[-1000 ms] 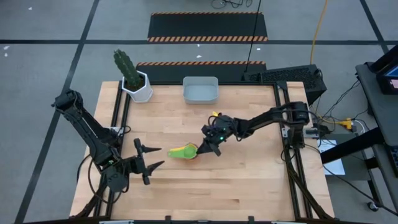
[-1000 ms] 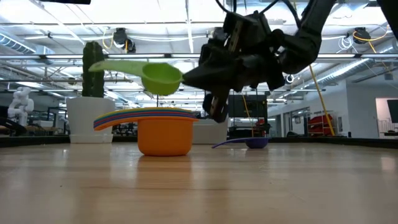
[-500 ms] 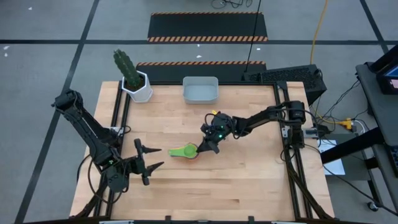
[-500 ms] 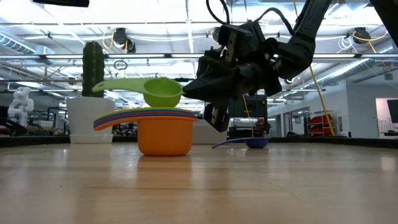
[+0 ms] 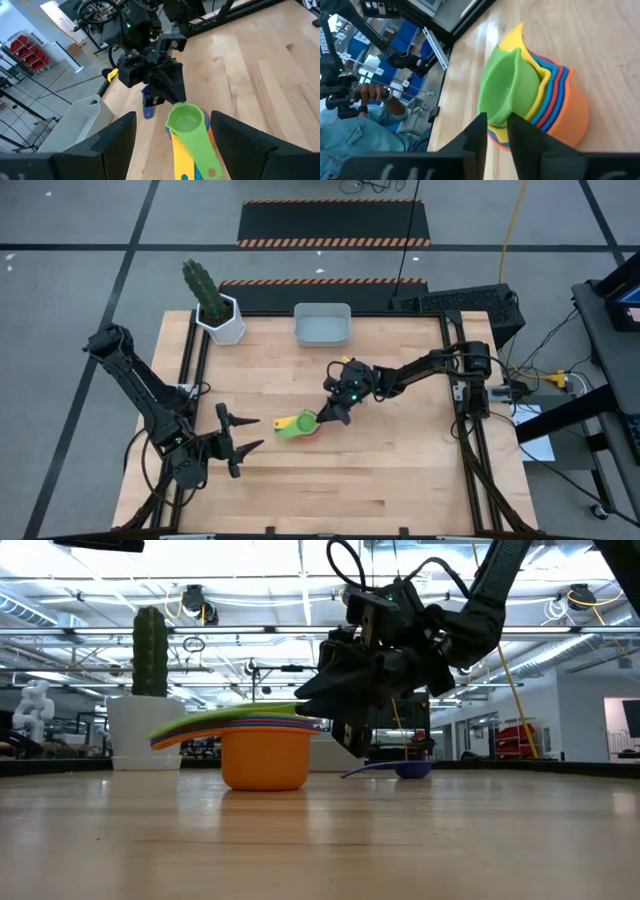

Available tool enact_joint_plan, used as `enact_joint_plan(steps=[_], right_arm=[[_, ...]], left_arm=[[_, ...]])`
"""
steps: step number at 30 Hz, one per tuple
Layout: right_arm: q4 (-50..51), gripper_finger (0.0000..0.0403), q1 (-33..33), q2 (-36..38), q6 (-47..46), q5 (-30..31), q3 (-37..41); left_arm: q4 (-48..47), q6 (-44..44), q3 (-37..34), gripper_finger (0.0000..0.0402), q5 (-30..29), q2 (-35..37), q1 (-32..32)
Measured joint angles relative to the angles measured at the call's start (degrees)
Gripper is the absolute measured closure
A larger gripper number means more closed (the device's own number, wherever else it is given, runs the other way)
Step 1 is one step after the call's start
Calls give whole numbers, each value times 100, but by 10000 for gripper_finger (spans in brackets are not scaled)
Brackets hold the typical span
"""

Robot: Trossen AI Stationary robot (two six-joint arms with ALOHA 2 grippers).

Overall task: Nest measuring cups in basket
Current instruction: Stack the green measuring cup on top of the yellow measuring cup

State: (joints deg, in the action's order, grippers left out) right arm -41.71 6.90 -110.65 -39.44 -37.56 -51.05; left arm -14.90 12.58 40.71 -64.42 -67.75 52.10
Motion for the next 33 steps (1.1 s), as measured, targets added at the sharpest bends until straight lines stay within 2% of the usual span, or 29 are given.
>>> enact_joint_plan(steps=[11, 17, 20, 23, 28, 31, 33], right_arm=[[0, 262, 140, 116, -13, 170, 0], [96, 250, 127, 274, 39, 174, 2], [353, 250, 85, 479, 170, 299, 2], [855, 250, -33, 844, 595, 894, 6], [1830, 250, -321, 1747, 1583, 2783, 4], [2018, 250, -536, 2254, 2091, 3815, 4], [2004, 250, -680, 2531, 2333, 4223, 2]], left_arm=[[0, 85, 0, 142, 0, 0, -9], [17, 718, 0, 142, 62, -63, -276], [201, 877, 0, 142, 505, -262, -464], [812, 932, 0, 142, 1013, -635, -561], [2205, 755, 0, 146, 1914, -1473, -599], [2719, 779, 0, 164, 2322, -2026, -737], [2867, 951, 0, 183, 2357, -2404, -854]])
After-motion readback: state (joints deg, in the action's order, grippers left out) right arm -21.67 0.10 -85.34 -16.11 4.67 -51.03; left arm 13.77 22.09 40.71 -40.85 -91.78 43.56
